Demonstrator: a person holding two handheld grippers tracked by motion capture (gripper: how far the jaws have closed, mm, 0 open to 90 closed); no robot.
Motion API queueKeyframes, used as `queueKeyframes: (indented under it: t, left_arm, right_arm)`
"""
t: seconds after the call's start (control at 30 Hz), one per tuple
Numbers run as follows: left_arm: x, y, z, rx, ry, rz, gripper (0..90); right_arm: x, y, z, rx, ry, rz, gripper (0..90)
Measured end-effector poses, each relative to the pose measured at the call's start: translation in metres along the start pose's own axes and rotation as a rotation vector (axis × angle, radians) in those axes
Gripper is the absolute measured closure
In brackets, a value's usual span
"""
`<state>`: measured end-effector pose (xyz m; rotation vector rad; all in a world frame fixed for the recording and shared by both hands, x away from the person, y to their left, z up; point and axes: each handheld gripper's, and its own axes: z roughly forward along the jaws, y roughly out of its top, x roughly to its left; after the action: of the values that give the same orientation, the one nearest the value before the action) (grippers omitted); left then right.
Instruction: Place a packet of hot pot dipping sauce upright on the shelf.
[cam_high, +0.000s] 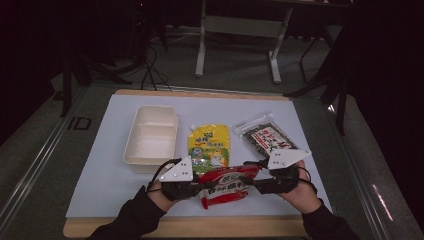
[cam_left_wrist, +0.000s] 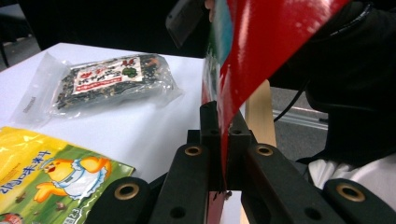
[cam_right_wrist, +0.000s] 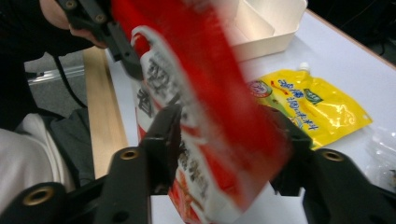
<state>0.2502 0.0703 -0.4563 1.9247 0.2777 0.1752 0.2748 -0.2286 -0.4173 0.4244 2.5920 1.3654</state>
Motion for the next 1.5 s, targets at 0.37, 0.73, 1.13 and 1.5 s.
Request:
queueKeyframes:
  t: [0.37,0.73,1.13,1.5]
  left_arm:
    - [0.001,0.003,-0.004,-0.054,0.023,-0.029,90.0]
    - [0.007,0.005,-0.015,-0.086,0.045,-0.059,80.1]
    - [0.008,-0.015,-0.027,-0.059,0.133,-0.141,33.0]
    - [0.003,-0.036,-0.024,-0.018,0.139,-0.189,2.0]
  right_arm:
    - [0.003,0.005,0.002,0.041,0.052,-0.032,80.2]
    - [0.01,0.022,-0.003,0.04,0.093,-0.062,90.0]
    - [-0.007,0.044,-0.018,-0.014,0.045,-0.046,90.0]
    - [-0.025,0.064,-0.007,-0.026,-0.002,-0.031,90.0]
